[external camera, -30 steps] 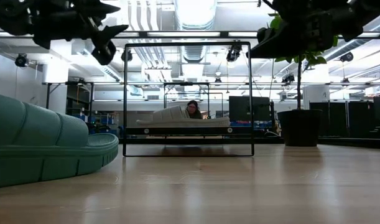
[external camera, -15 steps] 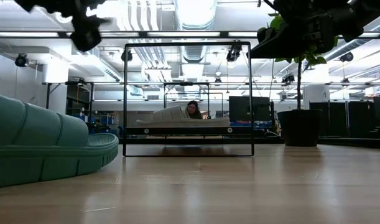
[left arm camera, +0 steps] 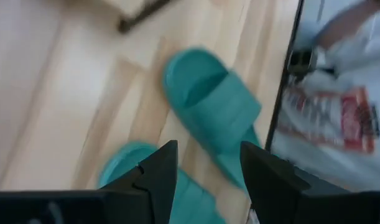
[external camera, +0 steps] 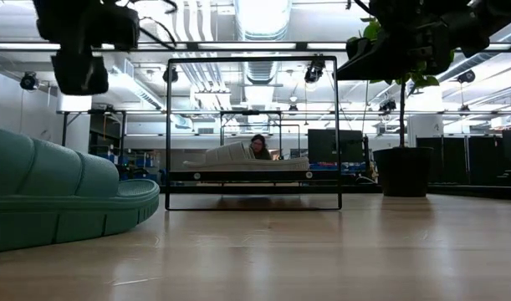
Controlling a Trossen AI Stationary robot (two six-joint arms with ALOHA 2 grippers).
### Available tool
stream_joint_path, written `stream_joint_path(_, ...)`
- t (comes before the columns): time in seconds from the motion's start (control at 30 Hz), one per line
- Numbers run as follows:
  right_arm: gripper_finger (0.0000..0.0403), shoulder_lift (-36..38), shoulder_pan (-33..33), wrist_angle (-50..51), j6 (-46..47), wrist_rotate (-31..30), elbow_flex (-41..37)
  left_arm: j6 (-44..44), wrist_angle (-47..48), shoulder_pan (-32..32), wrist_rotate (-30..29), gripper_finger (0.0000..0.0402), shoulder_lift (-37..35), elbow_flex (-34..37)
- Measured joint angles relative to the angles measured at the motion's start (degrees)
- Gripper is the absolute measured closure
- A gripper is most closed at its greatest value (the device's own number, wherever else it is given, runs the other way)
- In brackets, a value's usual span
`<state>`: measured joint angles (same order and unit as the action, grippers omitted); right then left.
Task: Pick and place slides into the shelf
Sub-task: Put the left green slipper on the shelf
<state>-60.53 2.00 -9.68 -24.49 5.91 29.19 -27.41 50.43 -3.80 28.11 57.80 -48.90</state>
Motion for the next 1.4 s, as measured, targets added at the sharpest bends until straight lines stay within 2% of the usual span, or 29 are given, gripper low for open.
stream_joint_path(0.2, 0.036, 0.0, 0.0, 0.03, 0.01, 0.0, -0.41, 9.63, 0.29, 2.34, 0.08, 0.0243, 8.04, 0.13)
stream_joint_path(0.43, 0.036, 0.0, 0.0, 0.02, 0.32, -0.01, -0.41, 13.3, 5.91, 3.62, 1.87, 0.0243, 13.62, 0.89)
stream_joint_path(0.73, 0.036, 0.0, 0.0, 0.03, 0.48, 0.0, -0.5, 13.15, 2.38, 3.57, 2.14, 0.0243, 16.62, 4.77)
stream_joint_path(0.93, 0.036, 0.0, 0.0, 0.05, 0.49, 0.0, -0.5, 14.01, 1.95, 3.73, 6.58, 0.0243, 17.86, 7.17)
stream_joint_path(1.4, 0.036, 0.02, 0.0, 0.12, 0.5, -0.01, -0.5, 14.31, -5.01, 6.6, 6.19, 0.0243, 17.4, 12.18)
